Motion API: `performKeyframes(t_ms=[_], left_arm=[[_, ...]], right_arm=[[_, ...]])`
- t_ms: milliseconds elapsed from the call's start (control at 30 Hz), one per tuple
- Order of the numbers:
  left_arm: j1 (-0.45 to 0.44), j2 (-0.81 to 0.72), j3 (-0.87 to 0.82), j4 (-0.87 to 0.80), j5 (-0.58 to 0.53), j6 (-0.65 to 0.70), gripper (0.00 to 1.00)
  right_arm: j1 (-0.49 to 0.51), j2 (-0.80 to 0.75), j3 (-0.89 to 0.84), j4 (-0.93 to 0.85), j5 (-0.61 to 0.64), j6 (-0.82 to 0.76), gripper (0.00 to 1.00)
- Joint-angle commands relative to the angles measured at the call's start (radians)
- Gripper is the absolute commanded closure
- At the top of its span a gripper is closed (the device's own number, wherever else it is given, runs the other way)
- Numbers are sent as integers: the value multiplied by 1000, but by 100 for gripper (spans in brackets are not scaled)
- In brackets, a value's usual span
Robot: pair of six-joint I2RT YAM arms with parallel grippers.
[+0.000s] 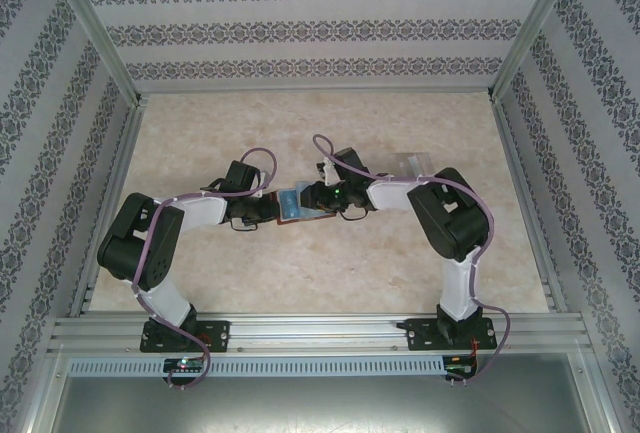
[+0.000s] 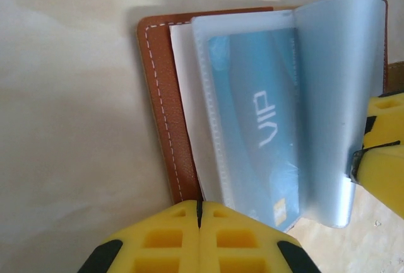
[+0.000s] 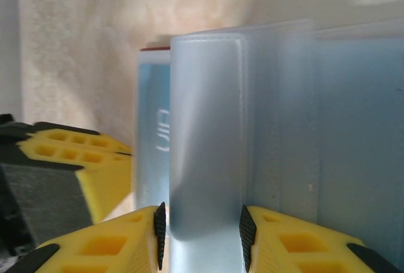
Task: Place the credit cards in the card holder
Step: Flip over the card slot in the card holder.
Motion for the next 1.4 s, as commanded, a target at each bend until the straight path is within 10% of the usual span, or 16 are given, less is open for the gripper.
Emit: performKeyframes(t_ms=[0,1367], left_arm=[[8,19,-15,7,6,-3,93],[95,-223,-94,54,-10,-96,73]], right_arm=[[20,52,12,83,-73,65,61],[15,-23,-49,200,-128,105,58]])
